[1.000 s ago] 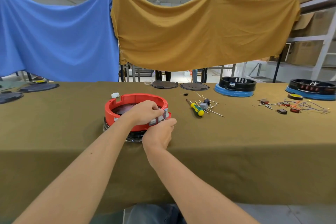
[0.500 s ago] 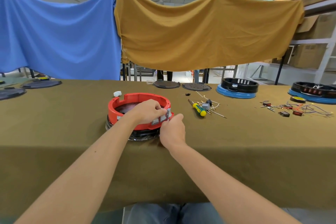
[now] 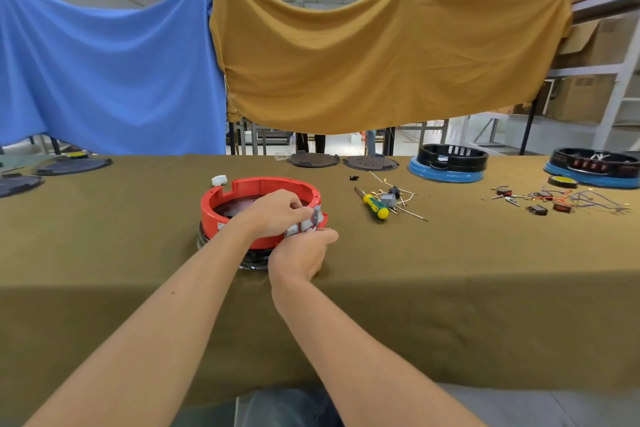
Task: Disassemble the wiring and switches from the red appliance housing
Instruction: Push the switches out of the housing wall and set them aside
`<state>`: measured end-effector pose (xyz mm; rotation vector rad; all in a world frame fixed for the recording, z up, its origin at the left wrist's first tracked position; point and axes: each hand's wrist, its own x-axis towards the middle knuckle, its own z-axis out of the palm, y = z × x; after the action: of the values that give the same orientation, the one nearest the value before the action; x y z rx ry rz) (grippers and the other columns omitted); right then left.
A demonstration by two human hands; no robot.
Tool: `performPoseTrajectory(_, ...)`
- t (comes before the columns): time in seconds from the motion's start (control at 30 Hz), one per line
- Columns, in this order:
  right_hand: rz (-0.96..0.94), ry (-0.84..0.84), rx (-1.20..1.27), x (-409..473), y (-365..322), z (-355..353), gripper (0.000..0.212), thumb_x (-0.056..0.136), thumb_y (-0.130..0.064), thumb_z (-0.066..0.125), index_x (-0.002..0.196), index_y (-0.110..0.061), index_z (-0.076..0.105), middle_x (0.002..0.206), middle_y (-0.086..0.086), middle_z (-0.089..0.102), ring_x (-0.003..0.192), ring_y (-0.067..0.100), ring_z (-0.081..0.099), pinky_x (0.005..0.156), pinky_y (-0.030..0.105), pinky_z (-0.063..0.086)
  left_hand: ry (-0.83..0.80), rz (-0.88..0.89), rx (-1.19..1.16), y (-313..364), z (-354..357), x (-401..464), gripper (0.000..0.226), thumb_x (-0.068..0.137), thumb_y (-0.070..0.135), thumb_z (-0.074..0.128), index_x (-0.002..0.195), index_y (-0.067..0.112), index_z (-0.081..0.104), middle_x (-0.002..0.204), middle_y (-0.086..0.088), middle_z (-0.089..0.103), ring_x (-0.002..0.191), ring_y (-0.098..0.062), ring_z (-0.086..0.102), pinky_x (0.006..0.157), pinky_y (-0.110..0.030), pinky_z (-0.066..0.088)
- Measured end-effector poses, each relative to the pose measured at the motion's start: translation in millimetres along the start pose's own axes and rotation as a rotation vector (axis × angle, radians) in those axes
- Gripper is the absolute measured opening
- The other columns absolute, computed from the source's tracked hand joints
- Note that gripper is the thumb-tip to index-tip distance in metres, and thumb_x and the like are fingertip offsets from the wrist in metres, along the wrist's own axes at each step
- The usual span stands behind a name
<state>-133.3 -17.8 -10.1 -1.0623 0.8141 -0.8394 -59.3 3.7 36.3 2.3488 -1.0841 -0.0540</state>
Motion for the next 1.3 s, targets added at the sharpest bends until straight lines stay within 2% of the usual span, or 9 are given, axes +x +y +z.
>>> performPoseTrajectory(0.13,0.002,0.008,0.026,-0.6,2.1,2.2,0.025,0.104,-0.016,0.03,0.082,-0.029,0.031,0.089,-0.007,0.05,0.073,0.004,0.048,0.051,0.017,0.034,-0.009,0.001,0.004,-0.2,-0.3,0.8,0.041,0.1,0.04,0.052,0.096,0.004,0.07,0.082,-0.008,0.059,0.073,-0.016,0.048,0.066,-0.032,0.036)
performPoseTrajectory(0.23,-0.007,-0.026,-0.022,2.3,1.9,-1.4,0.011,0.106,-0.015,0.029,0.097,-0.02,0.034,0.088,-0.004,0.049,0.074,0.007,0.049,0.052,0.017,0.039,-0.008,0.001,0.003,-0.1,0.7,0.5,0.045,0.1,0.04,0.052,0.098,-0.002,0.068,0.082,-0.009,0.057,0.073,-0.017,0.047,0.067,-0.033,0.036)
performPoseTrajectory(0.37,-0.036,-0.103,-0.185,16.1,-1.8,-20.6,0.006,0.106,-0.018,0.034,0.104,-0.014,0.038,0.092,0.002,0.05,0.088,0.025,0.052,0.072,0.031,0.039,-0.004,-0.006,0.008,0.3,0.6,0.0,0.048,0.099,0.041,0.051,0.096,-0.004,0.067,0.079,-0.008,0.055,0.07,-0.017,0.046,0.066,-0.033,0.036)
performPoseTrajectory(0.5,-0.139,-0.25,-0.454,41.9,-7.7,-45.5,0.02,0.103,-0.025,0.04,0.088,-0.013,0.047,0.087,0.006,0.055,0.083,0.027,0.052,0.071,0.033,0.041,-0.01,0.013,0.031,0.2,-0.1,-1.7,0.044,0.099,0.043,0.05,0.093,0.004,0.069,0.078,-0.007,0.052,0.069,-0.018,0.044,0.062,-0.031,0.034)
performPoseTrajectory(0.67,-0.422,-0.317,-0.575,72.5,-29.9,-64.2,0.026,0.097,-0.027,0.057,0.081,-0.018,0.038,0.077,-0.001,0.047,0.063,0.014,0.043,0.055,0.03,0.032,0.005,0.024,0.052,-1.6,0.1,-2.2,0.052,0.099,0.046,0.049,0.096,-0.002,0.068,0.081,-0.007,0.057,0.07,-0.017,0.049,0.063,-0.032,0.036)
performPoseTrajectory(0.77,-0.537,-0.44,-0.606,80.8,-34.9,-61.2,0.028,0.092,-0.025,0.071,0.095,-0.014,0.045,0.091,-0.001,0.057,0.08,0.014,0.055,0.066,0.027,0.047,0.001,0.026,0.059,-1.8,0.0,-2.9,0.051,0.098,0.048,0.049,0.097,0.002,0.07,0.08,-0.01,0.061,0.069,-0.017,0.05,0.062,-0.032,0.037)
performPoseTrajectory(0.87,-0.604,-0.51,-0.654,83.7,-31.2,-55.4,0.02,0.096,-0.014,0.064,0.096,-0.011,0.044,0.099,0.008,0.063,0.095,0.026,0.065,0.081,0.042,0.058,0.013,0.032,0.081,-1.9,0.3,-3.0,0.043,0.099,0.047,0.048,0.096,0.011,0.07,0.091,-0.014,0.07,0.073,-0.018,0.056,0.065,-0.034,0.042)
performPoseTrajectory(1.03,-0.784,-0.461,-0.739,87.4,-21.9,-56.9,0.02,0.097,-0.014,0.062,0.095,-0.014,0.042,0.094,0.003,0.064,0.087,0.021,0.065,0.076,0.046,0.058,0.023,0.029,0.136,0.4,1.5,-4.1,0.037,0.1,0.049,0.045,0.096,0.019,0.068,0.094,-0.004,0.071,0.087,-0.023,0.066,0.076,-0.04,0.053)
performPoseTrajectory(1.3,-0.735,-0.49,-0.616,93.9,-18.0,-56.9,0.025,0.092,-0.015,0.065,0.095,-0.016,0.041,0.094,0.004,0.062,0.089,0.02,0.063,0.075,0.041,0.058,0.028,0.023,0.142,3.0,1.8,-7.0,0.046,0.099,0.049,0.046,0.1,0.01,0.07,0.101,-0.015,0.072,0.087,-0.031,0.066,0.078,-0.047,0.054)
